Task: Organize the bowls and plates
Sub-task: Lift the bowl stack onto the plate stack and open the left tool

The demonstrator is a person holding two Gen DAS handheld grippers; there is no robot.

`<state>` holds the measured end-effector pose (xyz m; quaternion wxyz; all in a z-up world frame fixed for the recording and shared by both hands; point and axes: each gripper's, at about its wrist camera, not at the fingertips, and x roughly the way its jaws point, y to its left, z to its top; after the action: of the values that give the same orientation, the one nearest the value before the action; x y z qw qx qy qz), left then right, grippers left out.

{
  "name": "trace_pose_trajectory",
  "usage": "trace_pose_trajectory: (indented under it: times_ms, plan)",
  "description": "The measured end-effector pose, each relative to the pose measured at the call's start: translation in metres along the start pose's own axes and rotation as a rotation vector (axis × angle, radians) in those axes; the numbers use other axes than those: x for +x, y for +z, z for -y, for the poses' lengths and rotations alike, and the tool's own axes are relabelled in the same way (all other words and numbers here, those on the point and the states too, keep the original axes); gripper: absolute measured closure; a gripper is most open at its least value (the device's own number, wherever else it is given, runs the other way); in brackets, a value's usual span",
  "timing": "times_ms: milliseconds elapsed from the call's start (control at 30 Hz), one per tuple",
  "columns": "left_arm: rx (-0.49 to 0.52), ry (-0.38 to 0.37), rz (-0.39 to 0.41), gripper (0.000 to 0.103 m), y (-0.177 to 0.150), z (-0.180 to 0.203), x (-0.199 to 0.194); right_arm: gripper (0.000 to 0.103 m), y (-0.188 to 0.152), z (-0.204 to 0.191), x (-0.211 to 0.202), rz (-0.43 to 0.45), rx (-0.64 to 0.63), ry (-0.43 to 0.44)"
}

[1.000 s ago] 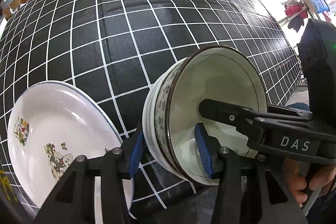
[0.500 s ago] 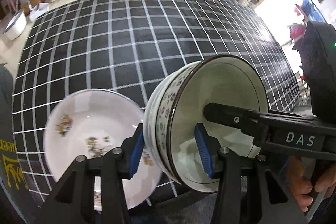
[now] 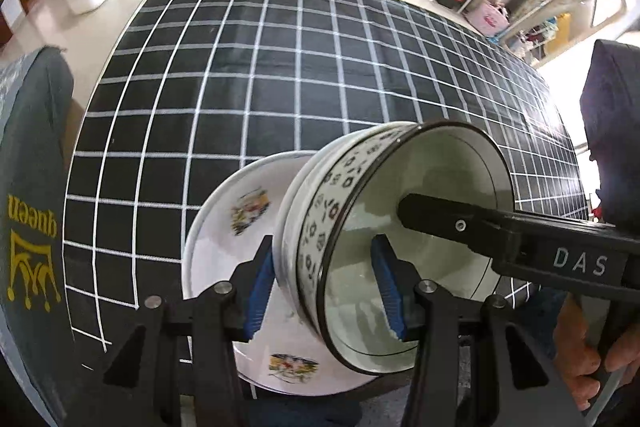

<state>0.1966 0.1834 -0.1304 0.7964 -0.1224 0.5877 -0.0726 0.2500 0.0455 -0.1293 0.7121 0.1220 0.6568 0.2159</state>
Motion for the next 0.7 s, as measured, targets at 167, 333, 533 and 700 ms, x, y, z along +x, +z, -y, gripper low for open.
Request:
trace_pose_trajectory:
  times_ms: [167,333,533,700]
  plan:
    - [-0.021,-0.009,-0.010,0.058,-0.002,-0.009,0.007,0.060,0.005,0.002,0.011,-0.026,0.029,-0.001]
    - [-0.039,-0.035,-0.006,0.058,0.002,-0.013,0.010,0.062,0.006,0.008,0.015,-0.061,0.033,-0.008]
    - [-0.062,-0.064,0.008,0.058,0.004,-0.020,0.010,0.064,0.003,0.010,0.015,-0.064,0.011,0.001]
    - [-0.089,-0.086,0.011,0.058,0.001,-0.027,0.010,0.064,0.001,0.012,0.014,-0.058,-0.002,0.017]
